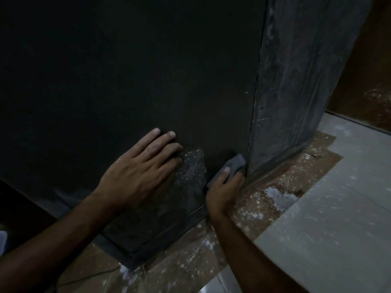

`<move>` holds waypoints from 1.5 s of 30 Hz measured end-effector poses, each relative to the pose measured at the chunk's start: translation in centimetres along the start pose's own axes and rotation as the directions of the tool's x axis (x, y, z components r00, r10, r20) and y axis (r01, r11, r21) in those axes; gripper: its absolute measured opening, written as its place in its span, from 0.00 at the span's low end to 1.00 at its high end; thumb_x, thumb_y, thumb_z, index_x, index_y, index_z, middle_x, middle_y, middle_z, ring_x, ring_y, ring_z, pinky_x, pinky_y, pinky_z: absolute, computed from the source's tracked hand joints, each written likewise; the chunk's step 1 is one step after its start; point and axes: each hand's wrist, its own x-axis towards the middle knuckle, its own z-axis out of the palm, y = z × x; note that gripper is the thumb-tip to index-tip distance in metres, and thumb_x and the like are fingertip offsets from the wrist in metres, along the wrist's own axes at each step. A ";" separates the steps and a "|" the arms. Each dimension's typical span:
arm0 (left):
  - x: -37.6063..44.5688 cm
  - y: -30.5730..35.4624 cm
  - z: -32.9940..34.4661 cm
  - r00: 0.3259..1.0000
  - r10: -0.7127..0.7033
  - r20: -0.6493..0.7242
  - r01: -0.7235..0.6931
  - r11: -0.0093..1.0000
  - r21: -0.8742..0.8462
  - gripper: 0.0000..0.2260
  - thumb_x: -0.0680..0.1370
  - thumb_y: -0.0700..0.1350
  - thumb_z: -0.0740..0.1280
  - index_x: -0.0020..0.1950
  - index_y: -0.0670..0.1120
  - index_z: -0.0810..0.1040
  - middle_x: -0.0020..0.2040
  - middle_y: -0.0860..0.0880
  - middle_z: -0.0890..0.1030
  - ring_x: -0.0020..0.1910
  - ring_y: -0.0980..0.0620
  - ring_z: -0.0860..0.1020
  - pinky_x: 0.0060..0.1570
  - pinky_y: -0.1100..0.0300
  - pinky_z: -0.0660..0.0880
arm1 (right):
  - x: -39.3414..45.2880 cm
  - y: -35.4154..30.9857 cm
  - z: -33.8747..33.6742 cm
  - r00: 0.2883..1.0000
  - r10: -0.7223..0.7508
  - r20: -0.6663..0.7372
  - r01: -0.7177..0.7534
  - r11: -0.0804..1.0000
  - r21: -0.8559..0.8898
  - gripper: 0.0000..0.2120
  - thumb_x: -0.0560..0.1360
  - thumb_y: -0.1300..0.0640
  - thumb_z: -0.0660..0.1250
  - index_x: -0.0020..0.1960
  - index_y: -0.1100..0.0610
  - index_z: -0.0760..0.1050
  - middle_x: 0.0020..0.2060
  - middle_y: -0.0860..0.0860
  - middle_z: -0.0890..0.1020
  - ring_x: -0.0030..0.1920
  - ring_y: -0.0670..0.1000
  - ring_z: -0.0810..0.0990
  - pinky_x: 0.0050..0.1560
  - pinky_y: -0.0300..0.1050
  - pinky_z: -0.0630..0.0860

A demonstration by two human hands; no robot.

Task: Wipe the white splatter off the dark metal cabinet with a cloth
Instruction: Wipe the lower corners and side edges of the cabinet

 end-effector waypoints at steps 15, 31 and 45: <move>-0.3 -0.2 0.3 0.999 0.038 0.006 -0.038 0.999 0.034 0.19 0.85 0.49 0.57 0.70 0.42 0.79 0.74 0.39 0.75 0.79 0.36 0.65 0.81 0.38 0.54 | 5.7 5.4 -0.9 0.868 0.449 0.212 -0.427 0.893 -0.144 0.22 0.84 0.51 0.56 0.68 0.65 0.72 0.63 0.64 0.79 0.60 0.64 0.80 0.61 0.56 0.77; 0.0 0.1 -0.1 1.000 0.031 0.000 -0.031 0.999 0.037 0.19 0.86 0.50 0.56 0.66 0.42 0.82 0.70 0.40 0.78 0.77 0.37 0.69 0.81 0.40 0.55 | -1.4 -4.6 -2.3 0.932 0.320 0.169 -0.240 0.896 -0.373 0.21 0.86 0.55 0.55 0.74 0.66 0.62 0.72 0.64 0.68 0.71 0.63 0.70 0.69 0.51 0.64; -4.2 1.2 -1.1 0.992 0.031 0.121 -0.009 0.984 -0.176 0.18 0.85 0.51 0.57 0.67 0.45 0.81 0.71 0.40 0.78 0.78 0.40 0.67 0.81 0.41 0.55 | -3.1 2.6 -1.4 0.890 0.354 0.287 -0.318 0.933 -0.168 0.20 0.81 0.63 0.63 0.72 0.65 0.70 0.64 0.61 0.77 0.66 0.61 0.76 0.66 0.48 0.69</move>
